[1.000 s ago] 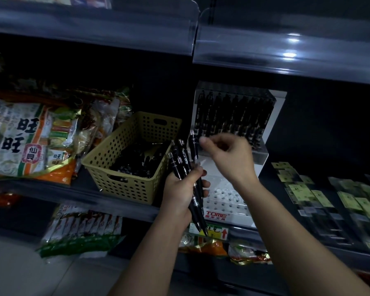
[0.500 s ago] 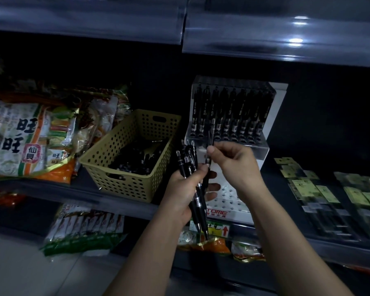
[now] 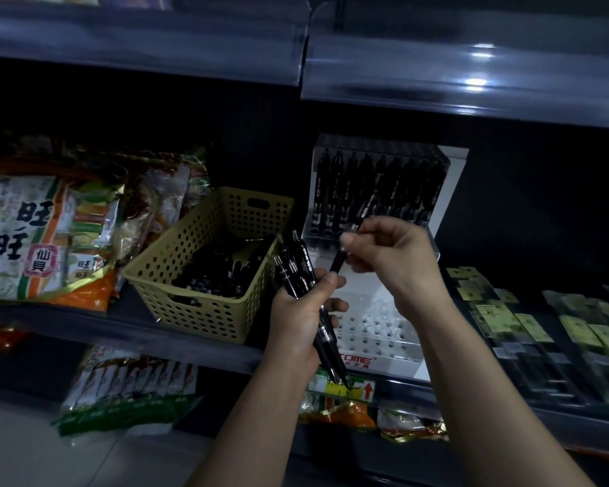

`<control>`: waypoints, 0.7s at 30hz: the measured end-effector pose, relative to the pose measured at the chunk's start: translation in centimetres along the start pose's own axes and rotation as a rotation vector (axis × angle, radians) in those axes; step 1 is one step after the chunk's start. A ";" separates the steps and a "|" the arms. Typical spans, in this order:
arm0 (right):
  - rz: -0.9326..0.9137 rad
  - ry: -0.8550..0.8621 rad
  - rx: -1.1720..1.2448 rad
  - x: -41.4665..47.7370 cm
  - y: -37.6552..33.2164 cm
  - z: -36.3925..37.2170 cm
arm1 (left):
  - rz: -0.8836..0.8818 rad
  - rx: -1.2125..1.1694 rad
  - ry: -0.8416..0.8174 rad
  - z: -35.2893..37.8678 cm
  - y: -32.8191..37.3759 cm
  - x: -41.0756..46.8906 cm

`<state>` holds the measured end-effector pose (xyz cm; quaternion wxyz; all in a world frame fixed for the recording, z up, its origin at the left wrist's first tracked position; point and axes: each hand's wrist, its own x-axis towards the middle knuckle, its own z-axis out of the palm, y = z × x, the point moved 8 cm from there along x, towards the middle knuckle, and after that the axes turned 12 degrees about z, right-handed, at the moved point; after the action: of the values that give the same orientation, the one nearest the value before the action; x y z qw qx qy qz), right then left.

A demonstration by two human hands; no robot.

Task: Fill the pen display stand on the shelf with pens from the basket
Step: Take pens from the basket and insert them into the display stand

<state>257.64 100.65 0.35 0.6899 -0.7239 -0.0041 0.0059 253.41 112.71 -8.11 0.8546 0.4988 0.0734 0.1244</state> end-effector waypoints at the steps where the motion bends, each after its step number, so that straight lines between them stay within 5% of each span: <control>1: -0.018 0.052 0.037 0.1 -0.2 -0.4 | -0.014 0.008 0.009 -0.2 -0.2 0.0; 10: -0.229 0.486 0.055 -0.1 -2.0 -3.8 | -0.077 -0.003 0.055 -1.0 -0.8 -0.2; 21: -0.310 0.572 -0.214 0.2 -2.8 -2.9 | -0.125 0.023 0.034 -0.5 -1.0 0.0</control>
<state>257.90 97.91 3.32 0.5758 -0.7553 0.0792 -0.3027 253.44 112.71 -9.22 0.8534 0.5010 0.1202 0.0785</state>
